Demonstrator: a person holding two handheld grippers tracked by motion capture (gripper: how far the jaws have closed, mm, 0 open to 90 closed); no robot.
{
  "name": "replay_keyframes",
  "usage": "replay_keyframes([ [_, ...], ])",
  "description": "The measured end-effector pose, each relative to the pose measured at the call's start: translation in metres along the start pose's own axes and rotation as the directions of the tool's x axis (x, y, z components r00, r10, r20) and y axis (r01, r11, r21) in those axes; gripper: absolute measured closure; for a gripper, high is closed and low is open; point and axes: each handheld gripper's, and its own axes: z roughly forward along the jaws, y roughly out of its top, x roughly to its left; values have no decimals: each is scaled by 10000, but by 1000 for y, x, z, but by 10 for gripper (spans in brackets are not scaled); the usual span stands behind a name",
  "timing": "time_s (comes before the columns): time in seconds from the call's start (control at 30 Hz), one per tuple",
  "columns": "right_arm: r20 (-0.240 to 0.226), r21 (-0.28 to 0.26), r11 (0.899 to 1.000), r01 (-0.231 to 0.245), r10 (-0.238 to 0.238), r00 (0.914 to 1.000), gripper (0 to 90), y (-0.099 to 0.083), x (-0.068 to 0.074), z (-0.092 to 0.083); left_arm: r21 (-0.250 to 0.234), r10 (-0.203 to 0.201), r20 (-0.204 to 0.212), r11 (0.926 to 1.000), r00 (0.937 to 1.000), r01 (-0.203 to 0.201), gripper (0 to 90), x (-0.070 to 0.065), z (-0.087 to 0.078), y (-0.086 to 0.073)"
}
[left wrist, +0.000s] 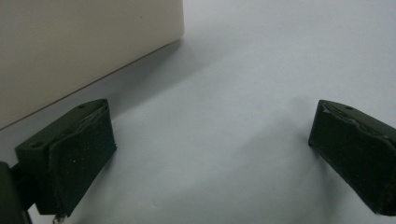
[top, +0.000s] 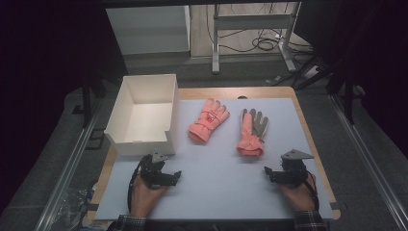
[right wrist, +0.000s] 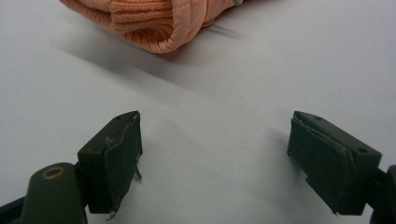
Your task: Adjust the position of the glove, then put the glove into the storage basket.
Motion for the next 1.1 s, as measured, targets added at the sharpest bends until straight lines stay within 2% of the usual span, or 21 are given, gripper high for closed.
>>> replay_keyframes([
  [0.93,-28,60,10000,28,-28,10000,184,1,0,-1,-25,-18,-6,10000,10000,18,3,0,0,0],
  [1.1,-140,93,9999,84,-83,9999,233,2,-1,-3,-21,-12,-5,10000,10000,12,3,0,0,0],
])
